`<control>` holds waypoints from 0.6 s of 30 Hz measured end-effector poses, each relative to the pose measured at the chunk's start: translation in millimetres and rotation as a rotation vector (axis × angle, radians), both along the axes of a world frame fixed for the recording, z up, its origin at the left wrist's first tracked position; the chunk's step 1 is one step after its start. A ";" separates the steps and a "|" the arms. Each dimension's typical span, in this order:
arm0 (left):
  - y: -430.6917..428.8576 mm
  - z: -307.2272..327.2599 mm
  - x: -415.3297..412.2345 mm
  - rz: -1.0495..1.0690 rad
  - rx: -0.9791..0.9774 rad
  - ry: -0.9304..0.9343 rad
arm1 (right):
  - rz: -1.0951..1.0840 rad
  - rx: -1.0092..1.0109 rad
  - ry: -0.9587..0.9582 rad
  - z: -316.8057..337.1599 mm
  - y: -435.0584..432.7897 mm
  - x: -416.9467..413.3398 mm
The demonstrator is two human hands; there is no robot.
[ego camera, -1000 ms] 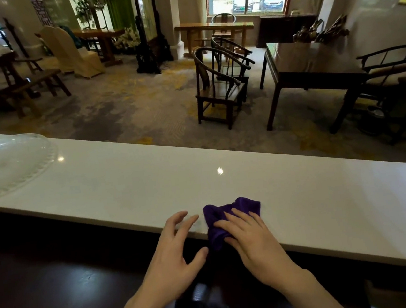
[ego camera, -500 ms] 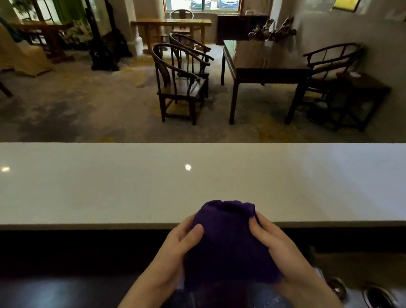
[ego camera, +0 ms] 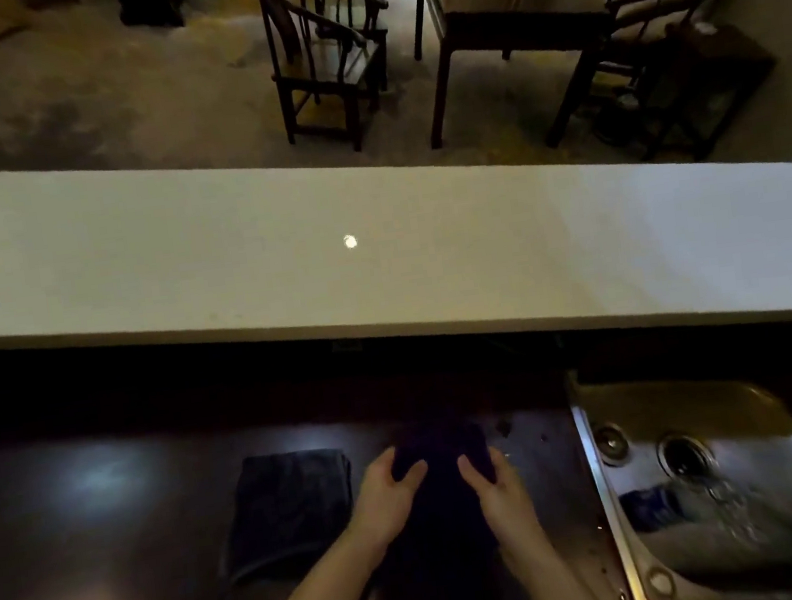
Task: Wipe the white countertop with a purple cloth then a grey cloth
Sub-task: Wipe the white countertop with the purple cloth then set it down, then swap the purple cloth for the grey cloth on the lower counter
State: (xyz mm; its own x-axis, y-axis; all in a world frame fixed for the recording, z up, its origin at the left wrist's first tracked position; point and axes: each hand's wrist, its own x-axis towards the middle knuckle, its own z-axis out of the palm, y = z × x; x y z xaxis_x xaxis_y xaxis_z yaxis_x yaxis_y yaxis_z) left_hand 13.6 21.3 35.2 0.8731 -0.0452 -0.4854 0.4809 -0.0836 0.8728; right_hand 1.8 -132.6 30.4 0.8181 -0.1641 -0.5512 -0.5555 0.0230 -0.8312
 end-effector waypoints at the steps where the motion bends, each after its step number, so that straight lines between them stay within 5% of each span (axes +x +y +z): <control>1: -4.4 -10.1 -0.9 0.003 0.067 0.005 | 0.016 -0.065 -0.007 -8.4 -1.3 -0.9; 14: -13.4 -31.9 -20.3 -0.153 0.596 -0.201 | 0.278 -0.919 -0.098 -33.5 -3.3 -6.8; 18: 21.0 -22.9 -30.5 -0.064 0.658 -0.298 | 0.300 -0.972 -0.354 -26.9 21.8 -10.9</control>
State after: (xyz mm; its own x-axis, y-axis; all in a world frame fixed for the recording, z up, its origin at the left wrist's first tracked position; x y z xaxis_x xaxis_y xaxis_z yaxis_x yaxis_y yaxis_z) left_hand -16.9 42.3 12.3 0.9780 0.1185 -0.1718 0.2070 -0.6566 0.7253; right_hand -9.1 -110.8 3.5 0.9853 -0.1700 -0.0172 -0.1528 -0.8312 -0.5346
